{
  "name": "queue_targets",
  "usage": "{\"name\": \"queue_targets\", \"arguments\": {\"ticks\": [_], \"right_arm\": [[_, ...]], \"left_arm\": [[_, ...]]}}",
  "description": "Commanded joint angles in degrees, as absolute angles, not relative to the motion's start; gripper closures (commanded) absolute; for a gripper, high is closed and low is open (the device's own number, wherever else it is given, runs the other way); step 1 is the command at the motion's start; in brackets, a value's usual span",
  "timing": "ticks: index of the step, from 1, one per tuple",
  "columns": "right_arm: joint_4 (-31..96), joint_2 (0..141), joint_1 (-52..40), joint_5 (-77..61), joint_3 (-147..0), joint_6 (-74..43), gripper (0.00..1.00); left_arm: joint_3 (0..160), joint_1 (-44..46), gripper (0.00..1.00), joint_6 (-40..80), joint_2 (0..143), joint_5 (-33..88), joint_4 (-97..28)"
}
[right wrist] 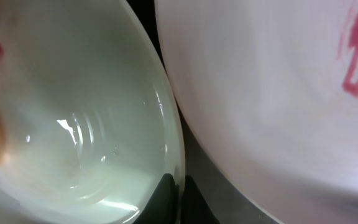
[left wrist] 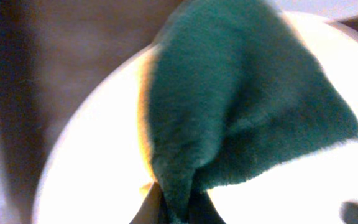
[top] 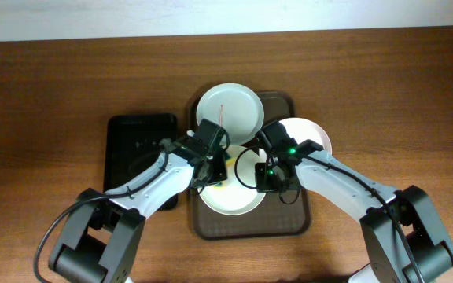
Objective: Clean dirty plates on tray and stack at the side
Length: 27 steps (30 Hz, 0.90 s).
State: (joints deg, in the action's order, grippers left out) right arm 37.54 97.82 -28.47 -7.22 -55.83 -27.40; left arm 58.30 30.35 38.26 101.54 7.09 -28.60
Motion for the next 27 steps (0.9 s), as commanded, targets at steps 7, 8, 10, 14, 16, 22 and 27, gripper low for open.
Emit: {"name": "queue_targets", "arguments": {"ticks": [7,8,10,14,16,22,27], "right_arm": [[40.18,97.76,-28.53,-5.96,-55.83,-22.72,0.96],[40.51,97.76,-28.53,-5.96,-55.83,-22.72,0.96],[41.19,97.76,-28.53,-5.91,-55.83,-22.7,0.96],[41.21,97.76,-28.53,-5.93,-55.83,-22.7,0.96],[41.23,97.76,-28.53,-5.91,-55.83,-22.72,0.96],[41.6,97.76,-28.51,-5.96,-55.83,-22.72,0.96],[42.72,97.43,-28.51,-14.83,-58.72,-15.07,0.94]], "left_arm": [[59.09,29.91,1.0,39.33,110.93,14.52,-15.25],[59.09,29.82,1.0,37.26,111.55,11.29,-15.59],[59.22,28.73,1.0,36.38,111.18,0.03,-21.87],[61.65,25.5,1.0,36.03,107.66,-13.93,-36.64],[64.49,25.32,1.0,33.19,104.55,-19.2,-42.22],[68.75,25.34,1.0,29.12,97.84,-2.96,-46.85],[68.75,24.95,1.0,28.58,85.36,0.27,-47.31]]}}
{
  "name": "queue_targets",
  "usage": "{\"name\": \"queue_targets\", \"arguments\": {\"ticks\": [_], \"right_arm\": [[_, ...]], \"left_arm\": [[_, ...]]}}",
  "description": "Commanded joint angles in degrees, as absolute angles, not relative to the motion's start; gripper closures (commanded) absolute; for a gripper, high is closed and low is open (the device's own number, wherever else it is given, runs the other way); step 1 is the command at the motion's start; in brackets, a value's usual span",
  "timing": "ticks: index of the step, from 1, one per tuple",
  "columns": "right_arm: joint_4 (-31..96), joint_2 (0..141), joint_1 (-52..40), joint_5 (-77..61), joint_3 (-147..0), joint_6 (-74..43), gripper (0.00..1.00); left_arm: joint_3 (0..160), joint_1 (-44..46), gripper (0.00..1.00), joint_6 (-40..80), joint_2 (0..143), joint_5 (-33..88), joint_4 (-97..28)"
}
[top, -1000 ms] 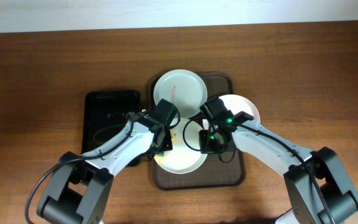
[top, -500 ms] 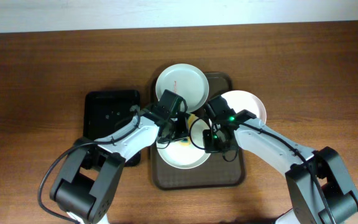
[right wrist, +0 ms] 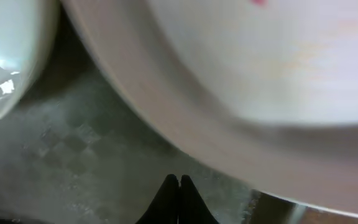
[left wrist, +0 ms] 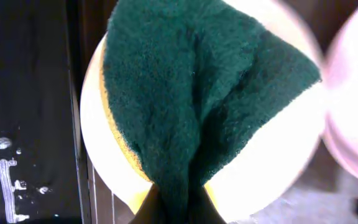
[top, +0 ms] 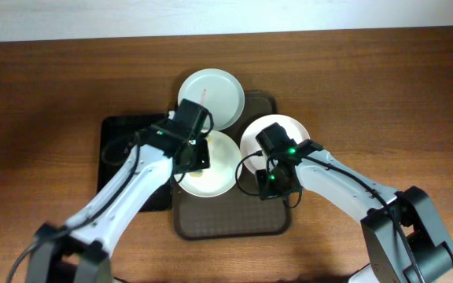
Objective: Clean dirty plates on tray and stack at the side
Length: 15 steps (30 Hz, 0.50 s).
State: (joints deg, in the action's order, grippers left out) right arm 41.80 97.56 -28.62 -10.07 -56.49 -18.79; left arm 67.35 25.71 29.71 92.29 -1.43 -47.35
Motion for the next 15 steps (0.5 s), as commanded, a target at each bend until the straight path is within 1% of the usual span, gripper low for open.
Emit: {"name": "queue_targets", "arguments": {"ticks": [1,2,3,4,6,10,14,15], "right_arm": [[44.84,97.6,-28.51,-13.52,-58.35,-16.53,0.95],[48.95,97.6,-28.36,-5.54,-56.99,-26.44,0.96],[48.84,97.6,-27.11,-2.61,-52.56,-32.03,0.96],[47.7,97.6,-25.45,-2.28,-49.06,-34.06,0.96],[46.26,97.6,-21.61,-2.31,-45.21,-36.14,0.96],[47.57,97.54,-15.57,-2.59,-44.8,-36.1,0.96],[51.13,95.53,-15.46,-5.48,-44.91,-36.53,0.96],[50.68,94.3,-15.46,-6.02,-44.97,-36.49,0.94]], "left_arm": [[68.75,23.99,1.0,28.58,82.19,0.27,-47.7],[68.75,22.17,1.0,28.56,78.94,0.25,-49.15],[68.75,18.15,1.0,25.98,74.5,0.27,-52.99],[68.75,16.95,1.0,25.98,73.56,0.25,-54.39],[68.75,15.68,1.0,25.93,72.49,0.25,-55.37],[68.75,14.04,1.0,24.69,71.09,0.25,-55.61],[68.73,13.54,1.0,23.83,71.05,0.23,-56.05],[68.73,13.54,1.0,23.83,71.05,0.14,-56.05]]}}
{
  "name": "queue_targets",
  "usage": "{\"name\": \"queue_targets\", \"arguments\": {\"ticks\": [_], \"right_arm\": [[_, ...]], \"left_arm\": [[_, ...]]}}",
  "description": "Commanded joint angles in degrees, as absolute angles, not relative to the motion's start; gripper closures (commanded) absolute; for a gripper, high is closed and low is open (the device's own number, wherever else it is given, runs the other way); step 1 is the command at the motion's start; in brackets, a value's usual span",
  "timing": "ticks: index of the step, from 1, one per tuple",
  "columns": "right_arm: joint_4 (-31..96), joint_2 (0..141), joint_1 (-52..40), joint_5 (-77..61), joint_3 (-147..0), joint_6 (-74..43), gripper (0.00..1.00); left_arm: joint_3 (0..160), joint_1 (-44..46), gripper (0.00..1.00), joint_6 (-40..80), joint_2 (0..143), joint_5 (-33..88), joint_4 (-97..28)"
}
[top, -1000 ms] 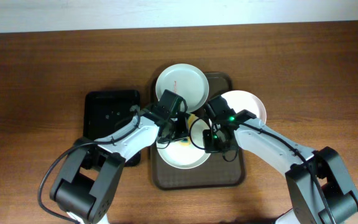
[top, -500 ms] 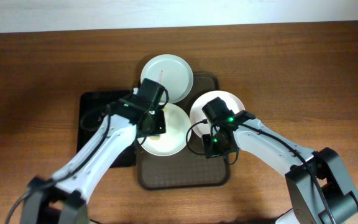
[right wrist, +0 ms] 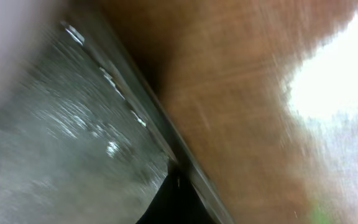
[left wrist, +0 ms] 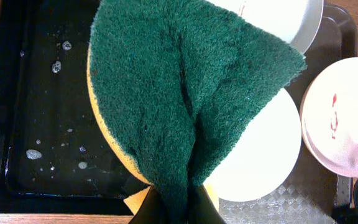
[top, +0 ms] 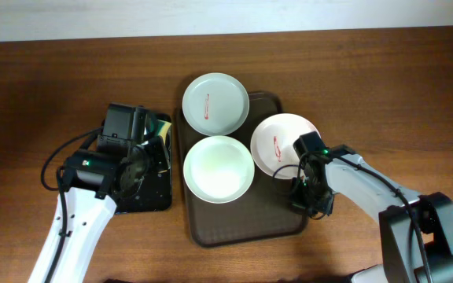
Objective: Clean dirty plates on tray and stack at the side
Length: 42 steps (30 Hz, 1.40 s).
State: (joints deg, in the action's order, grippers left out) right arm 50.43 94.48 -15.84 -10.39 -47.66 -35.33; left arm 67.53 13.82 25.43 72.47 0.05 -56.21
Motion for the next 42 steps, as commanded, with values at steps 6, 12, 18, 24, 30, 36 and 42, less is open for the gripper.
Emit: {"name": "queue_targets", "arguments": {"ticks": [6,12,18,24,30,36,42], "right_arm": [[41.5,76.6,-15.46,-25.82,-48.77,-13.74,0.64],[38.33,80.4,-22.22,-24.21,-51.0,-14.41,0.63],[44.58,92.88,-23.31,-20.78,-64.49,-16.25,0.62],[48.88,107.11,-27.05,-11.09,-73.19,-26.39,0.59],[45.23,111.9,-29.23,-9.82,-73.17,-31.9,0.78],[44.27,109.69,-29.26,-9.3,-73.21,-33.26,0.96],[48.99,95.29,-30.74,4.45,-73.21,-28.42,0.96]], "left_arm": [[63.79,13.1,1.0,21.56,72.42,-10.37,-55.66],[54.02,4.27,0.77,20.56,85.95,0.51,-41.21],[59.4,3.14,0.12,15.55,83.61,10.66,-46.02],[65.1,3.2,0.0,14.63,69.97,12.05,-54.13],[65.1,3.2,0.0,14.66,68.88,12.05,-54.13],[65.1,3.2,0.0,14.66,68.88,12.05,-54.13],[65.1,3.2,0.0,14.66,68.88,12.05,-54.13]]}}
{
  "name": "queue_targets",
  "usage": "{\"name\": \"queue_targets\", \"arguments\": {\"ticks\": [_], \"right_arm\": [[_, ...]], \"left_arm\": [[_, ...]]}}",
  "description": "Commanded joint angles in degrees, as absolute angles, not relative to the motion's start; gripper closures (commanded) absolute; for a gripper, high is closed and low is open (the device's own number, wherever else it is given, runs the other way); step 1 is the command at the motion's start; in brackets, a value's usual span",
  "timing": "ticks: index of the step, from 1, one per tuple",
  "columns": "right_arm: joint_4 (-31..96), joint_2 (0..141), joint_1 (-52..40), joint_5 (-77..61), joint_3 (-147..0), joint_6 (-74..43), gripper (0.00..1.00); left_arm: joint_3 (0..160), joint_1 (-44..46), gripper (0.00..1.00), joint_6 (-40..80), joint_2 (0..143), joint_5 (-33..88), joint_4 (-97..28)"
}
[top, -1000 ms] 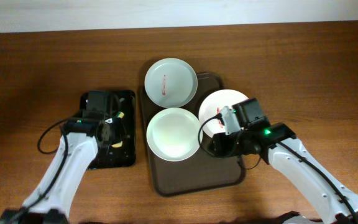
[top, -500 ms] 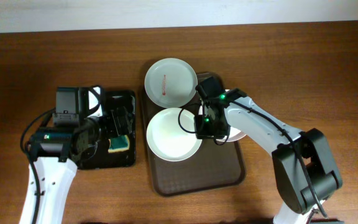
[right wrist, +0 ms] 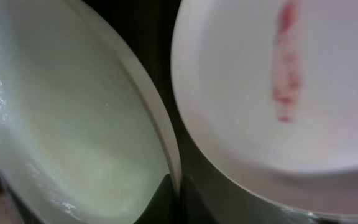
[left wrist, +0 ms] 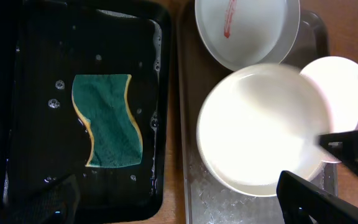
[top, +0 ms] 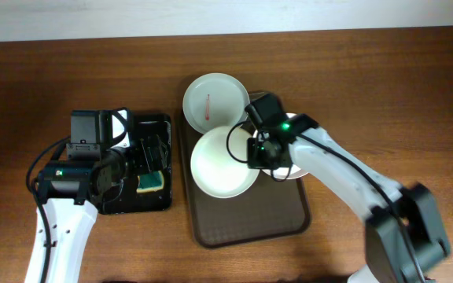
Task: Clean dirty plates on tray and stack at the side
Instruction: 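Carry the cleaned plate right and set it on the table with the right gripper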
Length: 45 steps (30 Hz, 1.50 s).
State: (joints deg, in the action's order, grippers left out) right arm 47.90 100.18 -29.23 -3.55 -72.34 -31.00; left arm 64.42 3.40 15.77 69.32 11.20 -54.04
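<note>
A clean white plate (top: 220, 163) lies mid-way on the brown tray (top: 250, 224). My right gripper (top: 256, 151) is shut on its right rim, and the right wrist view shows the rim pinched between the fingertips (right wrist: 176, 186). A plate with a red streak (top: 213, 102) sits at the tray's back. Another red-marked plate (right wrist: 284, 81) lies at the right, mostly under my right arm. The green sponge (left wrist: 107, 121) lies in the black tray (left wrist: 42, 50). My left gripper (left wrist: 173, 186) hangs open above it, holding nothing.
The black tray holds water drops and stands left of the brown tray, with a thin strip of wooden table (top: 384, 79) between them. Bare wood surrounds both trays.
My left gripper has let go of the sponge, which now lies in the black tray. My right gripper has moved from the brown tray's right edge to the middle plate's rim and is shut on it.
First my left gripper held the sponge on the middle plate while my right pinched its rim. Then the right was off the plate, shut over the tray. Then the left held the sponge over the black tray. Now the sponge lies there and the right grips the plate again.
</note>
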Motion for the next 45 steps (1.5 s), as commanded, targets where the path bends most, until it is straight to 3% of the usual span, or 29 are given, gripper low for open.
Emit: {"name": "queue_targets", "arguments": {"ticks": [1,10,15,36,38,40,41,42,43,45], "right_arm": [[49.54,94.13,-31.4,7.44,-73.23,-27.86,0.96],[52.14,87.79,-52.01,50.61,-73.84,-25.93,0.96],[52.31,87.77,-59.13,64.77,-74.41,-25.91,0.96],[54.65,87.79,-60.66,68.18,-78.5,-24.05,0.96],[53.17,87.79,-60.97,62.02,-78.5,-23.75,0.96],[54.81,87.81,-60.6,69.12,-78.43,-24.67,0.96],[52.42,87.77,-60.34,61.73,-78.5,-23.09,0.96],[52.77,87.92,-60.23,63.61,-78.39,-17.34,0.96],[54.59,87.94,-59.11,68.01,-78.37,-25.34,0.96],[55.18,87.7,-56.86,54.81,-78.46,-27.42,0.96]], "left_arm": [[65.1,3.2,0.0,14.66,68.88,12.05,-54.13],[65.1,3.2,0.0,14.66,68.88,12.05,-54.13],[65.1,3.2,0.0,14.66,68.88,12.05,-54.13],[65.1,3.2,0.0,14.66,68.88,12.05,-54.13],[65.1,3.2,0.0,14.66,68.88,12.03,-54.13],[65.1,3.2,0.0,14.66,68.88,12.05,-54.13],[65.1,3.2,0.0,14.66,68.88,12.05,-54.11],[65.1,3.2,0.0,14.66,68.88,12.05,-54.13],[65.1,3.2,0.0,14.66,68.88,12.05,-54.13],[65.1,3.2,0.0,14.66,68.88,12.05,-54.13]]}}
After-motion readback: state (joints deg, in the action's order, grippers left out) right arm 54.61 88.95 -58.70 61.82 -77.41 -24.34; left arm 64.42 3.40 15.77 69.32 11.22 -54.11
